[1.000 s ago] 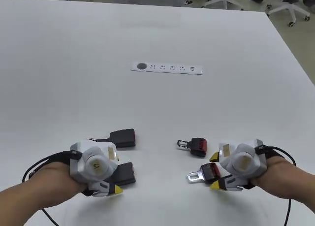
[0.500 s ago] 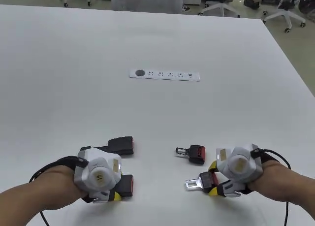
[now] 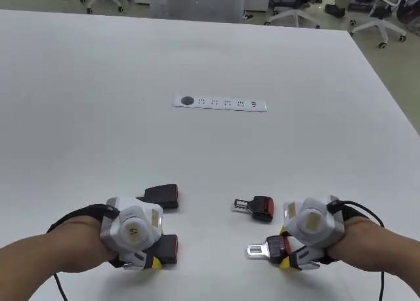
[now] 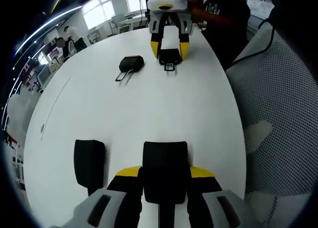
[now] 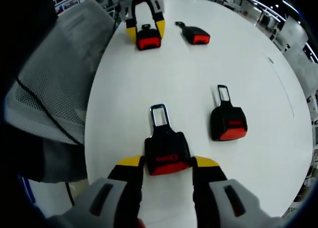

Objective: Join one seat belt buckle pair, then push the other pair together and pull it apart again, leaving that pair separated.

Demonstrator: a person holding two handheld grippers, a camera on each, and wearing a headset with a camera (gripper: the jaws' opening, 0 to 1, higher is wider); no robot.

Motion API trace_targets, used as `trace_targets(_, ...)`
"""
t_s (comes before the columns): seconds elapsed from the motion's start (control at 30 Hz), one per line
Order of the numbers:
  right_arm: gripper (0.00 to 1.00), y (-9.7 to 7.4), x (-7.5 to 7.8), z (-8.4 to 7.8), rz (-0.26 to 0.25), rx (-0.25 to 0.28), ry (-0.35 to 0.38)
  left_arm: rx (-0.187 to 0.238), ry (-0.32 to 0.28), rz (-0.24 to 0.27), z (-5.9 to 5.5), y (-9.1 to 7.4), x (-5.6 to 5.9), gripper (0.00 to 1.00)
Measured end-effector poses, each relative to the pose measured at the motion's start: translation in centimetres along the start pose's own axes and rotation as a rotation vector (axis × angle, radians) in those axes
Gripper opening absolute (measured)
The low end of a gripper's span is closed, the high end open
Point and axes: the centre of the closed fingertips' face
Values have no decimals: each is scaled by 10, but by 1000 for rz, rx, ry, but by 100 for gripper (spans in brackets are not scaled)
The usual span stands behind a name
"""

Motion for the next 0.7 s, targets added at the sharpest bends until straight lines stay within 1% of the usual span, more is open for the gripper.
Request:
trace_targets(0.17, 40, 0, 0, 0, 1, 15, -8, 4, 4, -3, 0, 0, 0, 35)
trace_targets(0.2, 39, 0, 0, 0, 0, 19, -10, 4, 4, -4, 0, 0, 0, 35)
trace_targets(0.3, 36, 1, 1, 1, -3, 29, -5, 9, 5, -5, 0, 0, -1, 35)
trace_targets(0.33, 36, 1, 1, 1, -4, 34, 9, 8, 4, -5, 0, 0, -1, 35)
trace_targets(0.5, 36, 1, 1, 1, -9, 26, 3, -3, 8, -8, 0, 1, 0, 35)
trace_targets(0.7, 36, 0, 0, 3, -15, 26, 4, -2, 13, -11, 1, 1, 0, 35)
Point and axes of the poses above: the centre of the closed fingertips' face, and the gripper's own axes: y roughly forward along the fingers, x roughly to its right, z roughly out of its top, and after that the axes turned 12 degrees about -x, right-handed
